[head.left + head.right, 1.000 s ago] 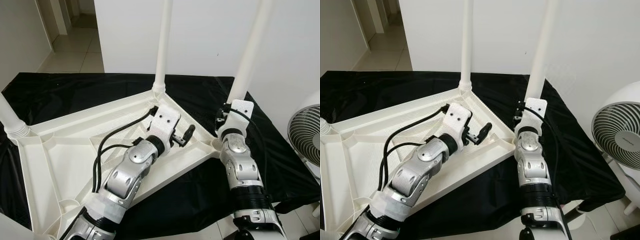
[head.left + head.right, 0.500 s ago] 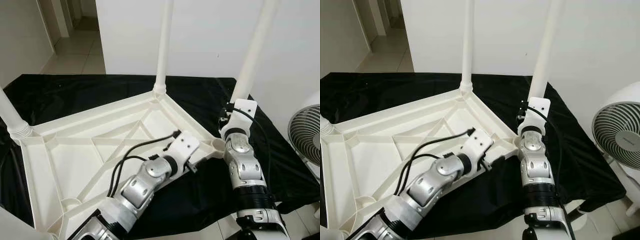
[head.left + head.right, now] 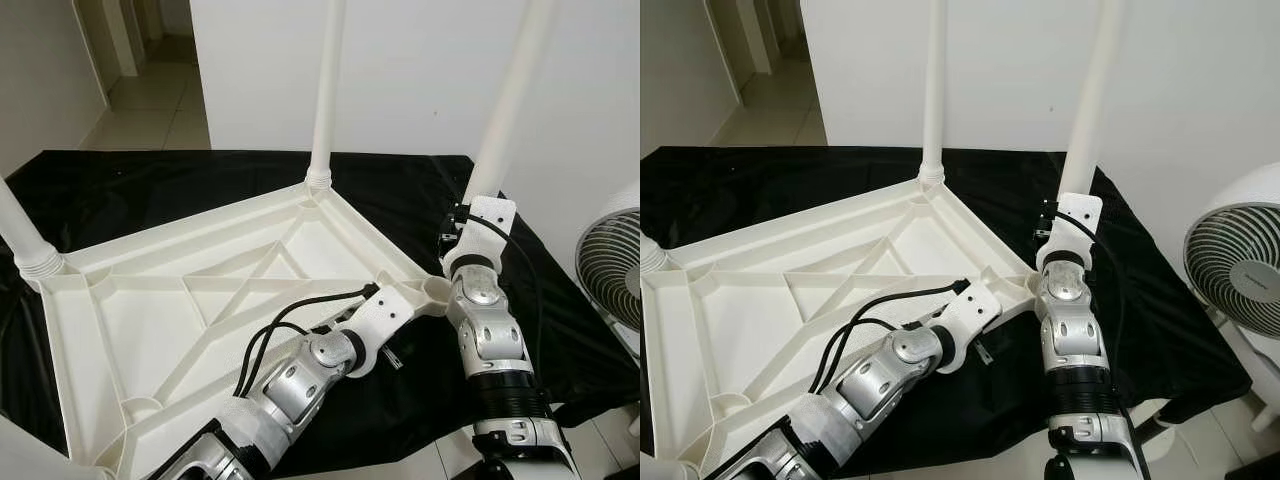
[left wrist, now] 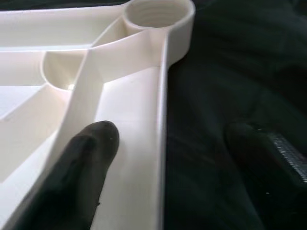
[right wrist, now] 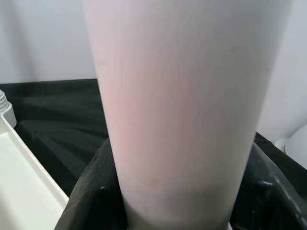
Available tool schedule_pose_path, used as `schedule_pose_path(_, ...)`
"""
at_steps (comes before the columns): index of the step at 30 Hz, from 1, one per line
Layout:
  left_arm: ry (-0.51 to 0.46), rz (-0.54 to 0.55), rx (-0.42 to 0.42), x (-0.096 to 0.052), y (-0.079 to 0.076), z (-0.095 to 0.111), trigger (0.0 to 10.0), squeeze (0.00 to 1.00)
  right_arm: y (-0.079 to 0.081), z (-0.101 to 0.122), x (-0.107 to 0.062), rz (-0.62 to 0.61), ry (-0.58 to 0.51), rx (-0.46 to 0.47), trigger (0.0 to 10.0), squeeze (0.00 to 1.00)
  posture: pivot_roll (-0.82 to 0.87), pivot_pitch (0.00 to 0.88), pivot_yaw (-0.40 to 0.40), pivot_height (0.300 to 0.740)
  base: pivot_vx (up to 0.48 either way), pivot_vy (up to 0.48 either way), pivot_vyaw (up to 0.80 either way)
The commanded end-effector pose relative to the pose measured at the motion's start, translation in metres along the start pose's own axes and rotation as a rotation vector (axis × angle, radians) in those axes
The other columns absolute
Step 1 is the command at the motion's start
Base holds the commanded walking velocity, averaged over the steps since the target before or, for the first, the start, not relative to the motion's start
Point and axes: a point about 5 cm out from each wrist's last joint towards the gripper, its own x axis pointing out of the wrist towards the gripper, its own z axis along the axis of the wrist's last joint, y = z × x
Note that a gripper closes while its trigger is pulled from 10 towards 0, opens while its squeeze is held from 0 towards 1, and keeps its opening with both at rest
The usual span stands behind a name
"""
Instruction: Building children table
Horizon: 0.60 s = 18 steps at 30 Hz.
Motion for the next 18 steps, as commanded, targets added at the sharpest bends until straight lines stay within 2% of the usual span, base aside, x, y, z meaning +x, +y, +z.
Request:
schedule_pose_path(1, 0.022, 0.039, -0.019, 0.0018, 0.0047, -0.0009, 0.0, 0.00, -0.0003, 0.0049, 0.0001, -0.016, -0.012, -0.003, 10.0, 0.00, 0.00, 0.041, -0.012, 0.740, 0.000, 0.000, 0.00)
schedule_pose_path(18, 0.010, 0.018, 0.008, 0.0019, 0.0076, 0.0079, 0.0, 0.00, -0.0027, 0.0049, 0.0002, -0.043, -0.006, -0.004, 10.0, 0.00, 0.00, 0.053, 0.001, 0.740, 0.000, 0.000, 0.00)
